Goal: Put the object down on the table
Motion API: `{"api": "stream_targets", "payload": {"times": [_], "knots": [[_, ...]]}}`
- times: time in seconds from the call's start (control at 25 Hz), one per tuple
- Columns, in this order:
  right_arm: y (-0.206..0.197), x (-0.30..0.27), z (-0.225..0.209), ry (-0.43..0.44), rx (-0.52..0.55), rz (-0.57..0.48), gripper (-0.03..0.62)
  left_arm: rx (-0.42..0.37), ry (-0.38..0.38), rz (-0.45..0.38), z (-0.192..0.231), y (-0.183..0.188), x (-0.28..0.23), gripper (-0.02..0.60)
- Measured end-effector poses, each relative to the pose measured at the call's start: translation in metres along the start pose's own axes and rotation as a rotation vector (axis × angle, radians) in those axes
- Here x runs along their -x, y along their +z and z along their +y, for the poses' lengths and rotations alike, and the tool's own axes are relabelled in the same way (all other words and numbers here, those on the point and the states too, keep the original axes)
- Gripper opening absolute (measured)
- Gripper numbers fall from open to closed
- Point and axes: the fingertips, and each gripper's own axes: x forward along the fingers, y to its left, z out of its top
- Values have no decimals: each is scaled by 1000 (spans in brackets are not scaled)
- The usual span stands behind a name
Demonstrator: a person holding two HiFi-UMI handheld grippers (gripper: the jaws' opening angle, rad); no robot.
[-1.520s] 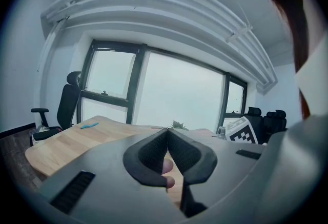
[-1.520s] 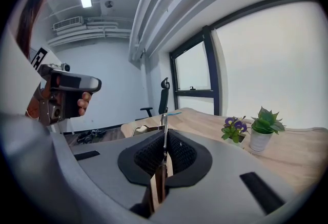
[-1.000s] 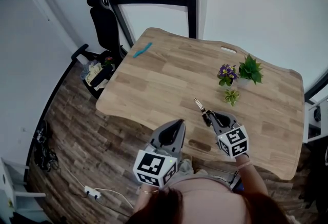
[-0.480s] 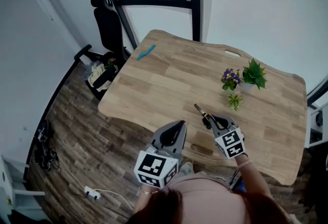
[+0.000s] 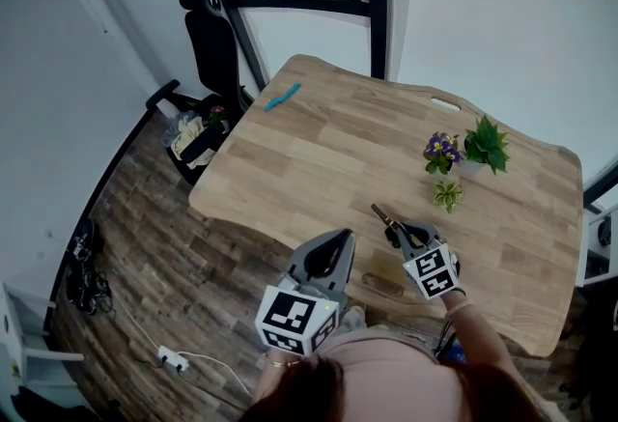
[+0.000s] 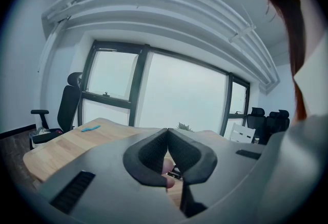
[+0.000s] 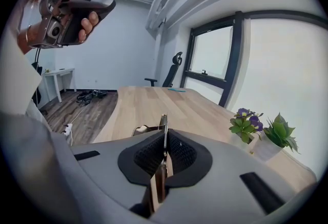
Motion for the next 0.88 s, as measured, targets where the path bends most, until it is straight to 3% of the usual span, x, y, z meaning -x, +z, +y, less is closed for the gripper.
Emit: {"api": "stream_targets", "payload": {"times": [0.88], "knots": [[-48, -35, 3, 14, 128, 158, 2, 6, 38, 1, 11, -1, 4, 2]]}}
